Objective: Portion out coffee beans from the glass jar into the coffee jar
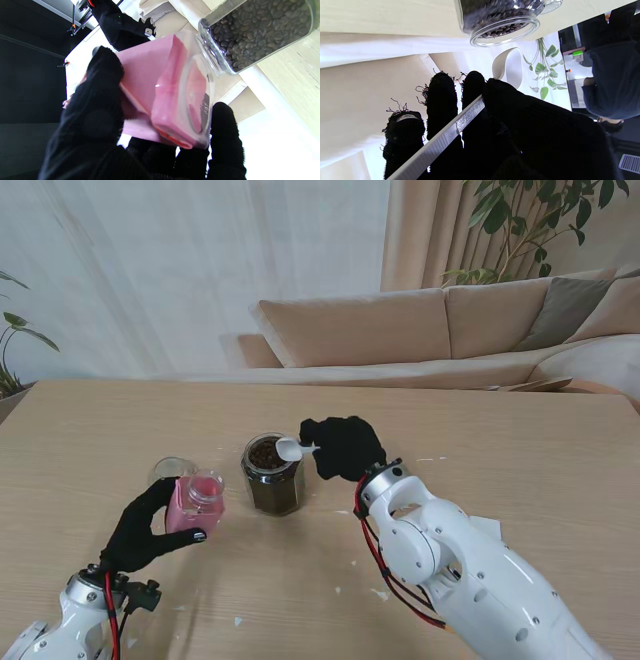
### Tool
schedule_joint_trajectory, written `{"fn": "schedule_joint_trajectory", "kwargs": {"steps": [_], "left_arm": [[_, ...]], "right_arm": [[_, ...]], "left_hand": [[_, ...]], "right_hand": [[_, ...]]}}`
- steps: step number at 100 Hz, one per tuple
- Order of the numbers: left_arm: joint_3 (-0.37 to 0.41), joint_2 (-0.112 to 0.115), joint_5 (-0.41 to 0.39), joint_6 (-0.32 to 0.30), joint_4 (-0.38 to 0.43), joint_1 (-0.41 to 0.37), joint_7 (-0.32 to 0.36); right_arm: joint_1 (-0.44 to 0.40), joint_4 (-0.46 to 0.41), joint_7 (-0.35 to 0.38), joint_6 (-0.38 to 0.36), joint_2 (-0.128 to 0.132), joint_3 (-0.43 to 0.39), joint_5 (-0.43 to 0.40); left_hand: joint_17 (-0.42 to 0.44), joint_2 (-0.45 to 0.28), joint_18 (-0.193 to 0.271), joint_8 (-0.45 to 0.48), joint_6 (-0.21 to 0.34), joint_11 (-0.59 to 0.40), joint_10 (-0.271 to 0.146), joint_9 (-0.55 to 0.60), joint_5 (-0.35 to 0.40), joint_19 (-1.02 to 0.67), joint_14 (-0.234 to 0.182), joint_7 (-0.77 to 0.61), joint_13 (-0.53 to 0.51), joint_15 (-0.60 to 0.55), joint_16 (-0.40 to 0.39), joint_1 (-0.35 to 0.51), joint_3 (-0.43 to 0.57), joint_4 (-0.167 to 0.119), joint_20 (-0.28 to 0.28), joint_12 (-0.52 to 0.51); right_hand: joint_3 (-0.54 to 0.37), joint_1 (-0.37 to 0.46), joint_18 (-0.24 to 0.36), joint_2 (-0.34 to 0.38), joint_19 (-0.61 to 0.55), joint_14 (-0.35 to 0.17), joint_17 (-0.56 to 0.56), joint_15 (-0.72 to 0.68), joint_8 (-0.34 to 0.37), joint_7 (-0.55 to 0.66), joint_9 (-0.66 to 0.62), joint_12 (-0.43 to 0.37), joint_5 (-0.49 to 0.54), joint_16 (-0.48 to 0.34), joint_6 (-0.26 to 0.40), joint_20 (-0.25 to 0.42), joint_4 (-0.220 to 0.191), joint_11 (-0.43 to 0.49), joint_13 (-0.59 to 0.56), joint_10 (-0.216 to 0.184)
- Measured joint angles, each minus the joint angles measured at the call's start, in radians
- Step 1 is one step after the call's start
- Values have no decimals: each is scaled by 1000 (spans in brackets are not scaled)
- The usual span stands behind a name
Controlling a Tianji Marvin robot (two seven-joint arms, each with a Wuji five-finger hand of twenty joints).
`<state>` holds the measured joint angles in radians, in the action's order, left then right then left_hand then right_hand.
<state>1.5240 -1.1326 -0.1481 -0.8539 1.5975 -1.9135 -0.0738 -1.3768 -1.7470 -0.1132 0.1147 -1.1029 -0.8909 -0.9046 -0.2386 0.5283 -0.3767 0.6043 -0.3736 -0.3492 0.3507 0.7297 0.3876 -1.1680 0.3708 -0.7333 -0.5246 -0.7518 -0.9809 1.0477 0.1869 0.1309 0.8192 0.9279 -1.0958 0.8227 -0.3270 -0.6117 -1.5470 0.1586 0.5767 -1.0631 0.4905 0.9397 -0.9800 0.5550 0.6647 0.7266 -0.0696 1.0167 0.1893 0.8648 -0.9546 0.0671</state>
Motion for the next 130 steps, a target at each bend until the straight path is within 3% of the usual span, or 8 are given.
{"fn": "schedule_joint_trajectory", "kwargs": {"steps": [22, 62, 98, 130], "left_arm": [[13, -9, -52, 1, -14, 8, -44], [14, -8, -68, 60, -13, 11, -39], [7, -9, -70, 66, -6, 9, -41], [7, -8, -63, 66, -5, 8, -32]], "right_arm": [[146, 117, -1, -23, -4, 105, -18], [323, 272, -24, -32, -23, 267, -54], [404, 335, -49, -11, -35, 367, -114], [412, 300, 78, -9, -34, 367, -32]], "left_hand": [[0, 0, 0, 0, 0, 0, 0, 0, 0, 0, 0, 0, 0, 0, 0, 0, 0, 0, 0, 0], [0, 0, 0, 0, 0, 0, 0, 0, 0, 1, 0, 0, 0, 0, 0, 0, 0, 0, 0, 0], [0, 0, 0, 0, 0, 0, 0, 0, 0, 1, 0, 0, 0, 0, 0, 0, 0, 0, 0, 0], [0, 0, 0, 0, 0, 0, 0, 0, 0, 1, 0, 0, 0, 0, 0, 0, 0, 0, 0, 0]], "right_hand": [[1, 0, 3, -3, 0, -9, 19, 15, 0, 1, -10, 8, 2, 0, 9, -3, -3, -23, -17, 0], [5, 0, 11, -3, 0, -13, 31, 16, 0, 1, -20, 12, 2, 0, 32, -12, -3, -35, -23, -1], [15, 0, 13, 0, 0, -14, 49, 25, -1, 1, -21, 19, 18, 1, 55, -12, -9, -48, -25, -2], [15, 0, 14, 1, 0, -14, 50, 26, -2, 1, -21, 34, 24, 13, 56, -12, -19, -48, -25, -3]]}}
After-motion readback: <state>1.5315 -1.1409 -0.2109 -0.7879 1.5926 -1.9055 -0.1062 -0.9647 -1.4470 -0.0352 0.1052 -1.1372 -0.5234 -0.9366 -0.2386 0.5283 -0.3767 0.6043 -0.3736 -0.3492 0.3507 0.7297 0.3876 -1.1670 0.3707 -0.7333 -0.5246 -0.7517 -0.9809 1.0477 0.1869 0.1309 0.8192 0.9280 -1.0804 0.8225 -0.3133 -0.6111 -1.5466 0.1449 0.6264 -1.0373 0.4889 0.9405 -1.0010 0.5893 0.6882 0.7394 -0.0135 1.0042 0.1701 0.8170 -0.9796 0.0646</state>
